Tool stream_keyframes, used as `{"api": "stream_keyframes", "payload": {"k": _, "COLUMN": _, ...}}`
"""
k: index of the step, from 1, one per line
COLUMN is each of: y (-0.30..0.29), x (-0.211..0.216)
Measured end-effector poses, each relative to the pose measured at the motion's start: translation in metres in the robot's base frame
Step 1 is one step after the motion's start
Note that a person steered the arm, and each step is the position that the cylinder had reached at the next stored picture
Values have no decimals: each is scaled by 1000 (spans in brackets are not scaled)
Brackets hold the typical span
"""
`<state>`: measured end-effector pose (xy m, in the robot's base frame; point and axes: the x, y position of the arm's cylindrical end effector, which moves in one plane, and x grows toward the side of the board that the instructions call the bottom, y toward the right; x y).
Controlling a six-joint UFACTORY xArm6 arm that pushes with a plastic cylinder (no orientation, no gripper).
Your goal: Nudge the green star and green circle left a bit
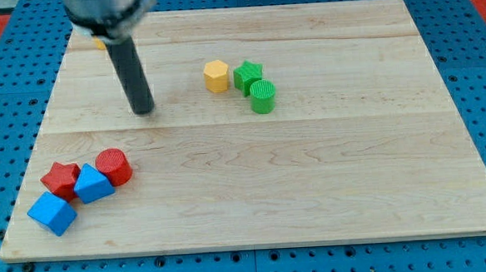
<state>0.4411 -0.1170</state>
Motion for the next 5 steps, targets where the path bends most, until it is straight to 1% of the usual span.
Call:
{"api": "stream_keyframes", "payload": {"k": 1, "y": 62, "x": 14}}
{"api": "stream_keyframes", "payload": {"k": 2, "y": 99, "x": 22}}
{"api": "stream_keyframes", "payload": {"k": 3, "y": 107, "x": 24}}
{"api": "stream_keyframes", "payload": {"k": 4, "y": 153, "x": 25}}
{"api": "stream_keyframes", "payload": {"k": 5, "y": 171, "x": 25}}
